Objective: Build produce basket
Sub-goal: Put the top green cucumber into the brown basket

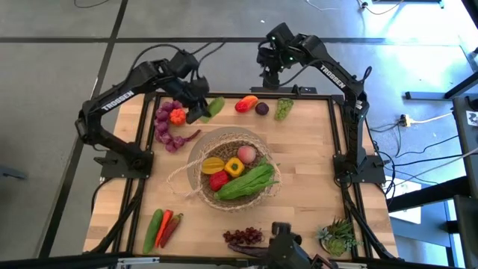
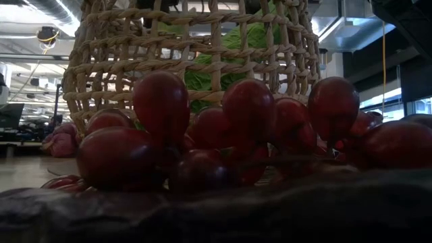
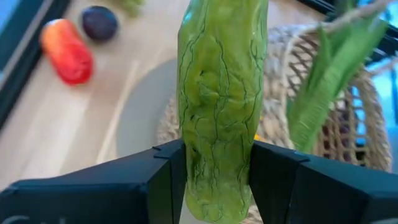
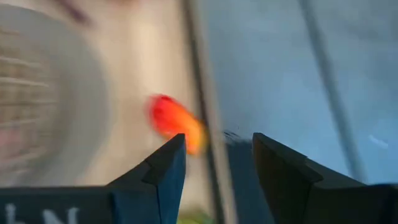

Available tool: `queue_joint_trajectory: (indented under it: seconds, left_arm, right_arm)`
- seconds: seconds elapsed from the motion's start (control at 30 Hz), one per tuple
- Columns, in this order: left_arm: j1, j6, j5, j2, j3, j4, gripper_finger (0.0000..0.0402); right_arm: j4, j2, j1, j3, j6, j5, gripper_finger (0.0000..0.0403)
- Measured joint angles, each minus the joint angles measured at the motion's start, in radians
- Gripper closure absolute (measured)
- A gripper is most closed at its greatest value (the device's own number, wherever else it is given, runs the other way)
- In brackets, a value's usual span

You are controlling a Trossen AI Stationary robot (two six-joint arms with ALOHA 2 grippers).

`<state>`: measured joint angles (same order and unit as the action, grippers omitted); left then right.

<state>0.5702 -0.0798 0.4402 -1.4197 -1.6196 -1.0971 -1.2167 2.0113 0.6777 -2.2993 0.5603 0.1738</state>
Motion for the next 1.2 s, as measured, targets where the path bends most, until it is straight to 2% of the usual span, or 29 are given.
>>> queue_joint_trajectory:
  seconds: [0.2, 0.27, 0.37, 0.5, 0.63, 0.77, 0.97, 1.03, 1.2]
  left_arm:
    - [-0.049, -0.052, 0.034, -0.007, 0.0, -0.039, 0.0282]
    - [-0.066, -0.072, 0.079, -0.007, 0.0, -0.047, 0.0282]
    - [-0.097, -0.088, 0.144, -0.007, 0.0, -0.047, 0.0282]
    - [-0.171, -0.066, 0.164, -0.007, 0.0, -0.04, 0.0282]
    - [-0.271, 0.04, 0.14, -0.007, 0.0, 0.03, 0.0282]
    - [-0.378, 0.164, 0.043, -0.007, 0.0, 0.125, 0.0282]
    - [-0.538, 0.312, -0.101, -0.043, 0.003, 0.168, 0.0282]
    - [-0.587, 0.33, -0.113, -0.062, -0.001, 0.214, 0.0282]
    - [-0.664, 0.314, -0.188, -0.129, 0.001, 0.141, 0.0282]
  right_arm:
    - [-0.077, -0.001, -0.002, 0.0, 0.069, 0.461, 0.0223]
    - [-0.109, -0.001, -0.002, 0.0, 0.07, 0.562, 0.0223]
    - [-0.168, 0.0, -0.002, 0.0, 0.072, 0.641, 0.0223]
    - [-0.241, -0.003, -0.012, 0.0, 0.124, 0.695, 0.0223]
    - [-0.32, -0.035, -0.035, 0.0, 0.25, 0.718, 0.0223]
    - [-0.357, -0.086, -0.06, 0.0, 0.33, 0.717, 0.0223]
    - [-0.356, -0.163, -0.107, 0.0, 0.339, 0.634, 0.0223]
    - [-0.355, -0.185, -0.118, 0.0, 0.337, 0.628, 0.0223]
    - [-0.346, -0.219, -0.157, 0.0, 0.312, 0.623, 0.0223]
